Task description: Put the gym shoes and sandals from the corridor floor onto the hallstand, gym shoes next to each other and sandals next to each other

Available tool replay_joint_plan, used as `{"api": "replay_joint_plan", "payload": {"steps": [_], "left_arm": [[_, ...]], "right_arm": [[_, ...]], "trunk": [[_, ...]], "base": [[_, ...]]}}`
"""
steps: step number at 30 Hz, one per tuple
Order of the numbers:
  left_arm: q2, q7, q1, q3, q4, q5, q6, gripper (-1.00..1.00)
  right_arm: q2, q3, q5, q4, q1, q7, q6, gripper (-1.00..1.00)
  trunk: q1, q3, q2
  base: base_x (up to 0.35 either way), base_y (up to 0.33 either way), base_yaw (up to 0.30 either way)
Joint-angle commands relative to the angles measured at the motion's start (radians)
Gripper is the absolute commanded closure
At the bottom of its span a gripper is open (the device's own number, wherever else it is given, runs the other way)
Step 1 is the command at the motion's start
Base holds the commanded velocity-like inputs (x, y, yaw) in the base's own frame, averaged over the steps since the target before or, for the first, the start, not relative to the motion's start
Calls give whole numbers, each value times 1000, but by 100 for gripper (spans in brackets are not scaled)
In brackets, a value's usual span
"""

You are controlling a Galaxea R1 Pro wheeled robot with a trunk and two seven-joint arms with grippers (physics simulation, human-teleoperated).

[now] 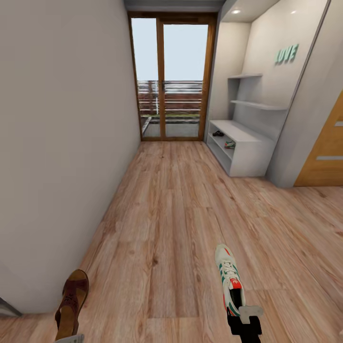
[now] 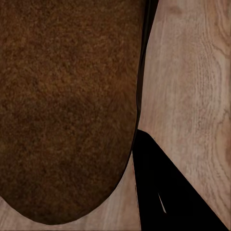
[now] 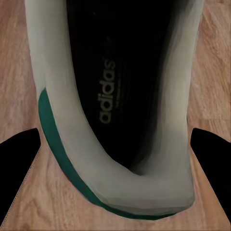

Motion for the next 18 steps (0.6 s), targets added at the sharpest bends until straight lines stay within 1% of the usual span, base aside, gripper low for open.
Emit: {"api": "replay_joint_plan", "payload": {"steps": [1,18], "left_arm": [[0,-3,-1,10,1,-13,-3,100],[0,-3,-1,10,1,-12,-4,100]], "right_arm": [[0,8,3,1,-1,-10,0,100],[1,8,3,1,-1,-9,0,100]], "trunk": [[0,-1,0],[0,-1,0]], "base": [[338,0,0],[338,0,0]]}}
